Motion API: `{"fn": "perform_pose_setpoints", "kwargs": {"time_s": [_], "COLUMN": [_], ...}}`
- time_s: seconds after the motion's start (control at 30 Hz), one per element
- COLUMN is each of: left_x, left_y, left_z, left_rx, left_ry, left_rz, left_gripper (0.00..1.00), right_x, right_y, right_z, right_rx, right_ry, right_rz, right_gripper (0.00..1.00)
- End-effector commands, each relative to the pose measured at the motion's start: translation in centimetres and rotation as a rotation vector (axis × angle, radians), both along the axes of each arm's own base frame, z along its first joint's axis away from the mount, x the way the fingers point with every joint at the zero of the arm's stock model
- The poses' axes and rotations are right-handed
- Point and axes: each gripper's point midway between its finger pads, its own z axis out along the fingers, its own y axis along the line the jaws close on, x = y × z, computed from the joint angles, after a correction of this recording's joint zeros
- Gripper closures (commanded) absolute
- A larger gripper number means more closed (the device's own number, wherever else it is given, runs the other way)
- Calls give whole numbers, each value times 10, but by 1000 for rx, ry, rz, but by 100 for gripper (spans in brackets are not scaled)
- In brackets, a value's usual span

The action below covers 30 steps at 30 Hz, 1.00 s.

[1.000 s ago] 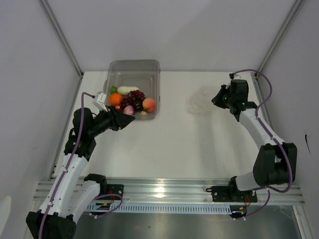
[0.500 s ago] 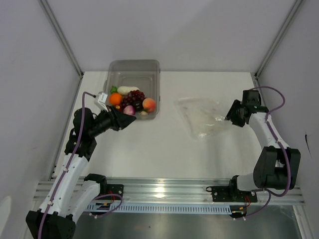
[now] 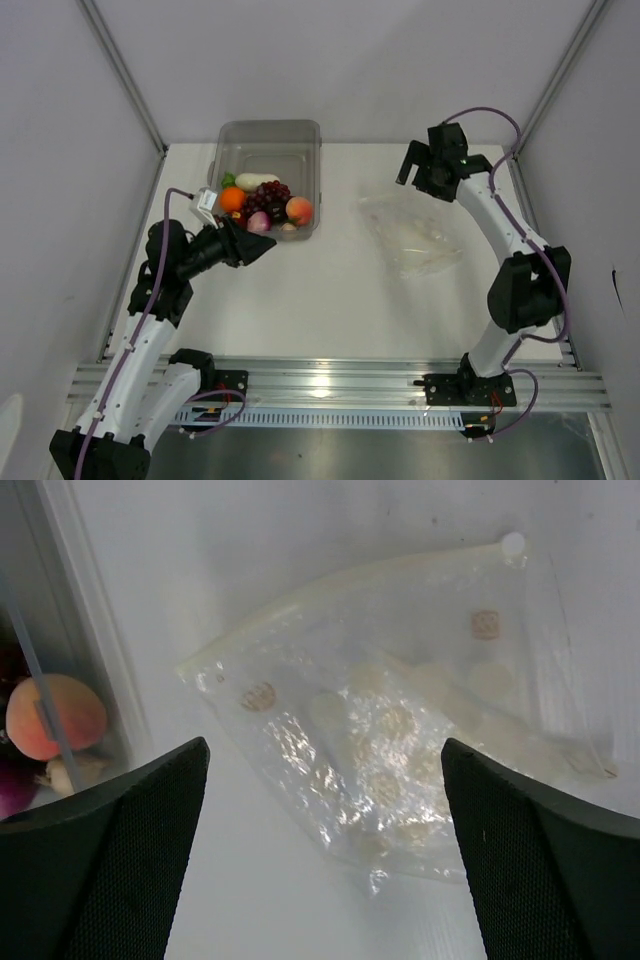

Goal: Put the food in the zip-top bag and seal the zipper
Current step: Move the zipper food storage bag to the center of the board, then pick up the zipper food storage bag at the center of the board.

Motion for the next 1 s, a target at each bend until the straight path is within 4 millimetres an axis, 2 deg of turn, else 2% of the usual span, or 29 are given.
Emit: {"fn": "perform_pose_setpoints", "kwargs": {"time_s": [0.0,0.03,0.07,0.1,0.13,0.17,0.2,0.27,0.3,0.33,0.37,0.4,0.43,0.47,0.5,0.53,0.57,0.67,0.7,0.8,0.9,0.97], "left_x": [0,0,0,0,-1,-1,0,-1,-1,-1,-1,-1,-1,-1,-2,-2,-2,-3,-3,-3,-3,-3], "left_y": [-3,-4,-4,-5,-5,-5,-5,-4,-3,-3,-3,-3,-3,-4,-4,-4,-4,-3,-3,-3,-3,-3], "left_z": [14,13,12,11,11,10,11,9,10,9,9,9,10,9,9,10,9,8,7,5,2,2], "left_rx": [-19,-22,-23,-24,-25,-22,-20,-11,-8,-5,-3,-3,-4,-4,-5,-5,-4,1,4,8,9,7], "left_ry": [-22,-13,-9,-6,-6,-5,-8,-7,-12,-9,-11,-8,-12,-10,-9,-10,-10,-10,-9,-8,-5,-5], "left_rz": [-8,-16,-19,-22,-23,-24,-23,-21,-21,-20,-18,-18,-20,-23,-27,-26,-26,-26,-26,-27,-27,-25], "left_gripper": [48,48,48,48,48,48,48,48,48,48,47,47,47,48,48,47,47,47,47,47,47,47], "right_x": [26,26,31,42,42,45,49,57,60,67,70,77,79,89,92,92,99,95,91,76,65,51], "right_y": [7,9,9,12,5,5,7,24,35,46,50,57,64,73,76,74,78,72,67,59,56,63], "right_z": [4,0,-18,-5,-11,-14,-25,-25,-38,-33,-37,-53,-57,-44,-46,-66,-57,-79,-93,-111,-107,-112], "right_rx": [37,26,-1,-10,-63,-79,-104,-103,-85,-65,-64,-76,-75,-65,-74,-114,-115,-175,-201,-272,-357,-420], "right_ry": [25,58,111,84,105,112,128,106,132,114,119,141,150,113,113,160,132,184,211,264,257,272], "right_rz": [-98,-82,-91,-99,-135,-159,-168,-148,-126,-110,-108,-100,-81,-72,-76,-80,-87,-101,-104,-97,-72,-18], "right_gripper": [1,1,0,1,0,1,1,1,1,1,0,1,0,1,1,1,1,1,0,1,1,1]}}
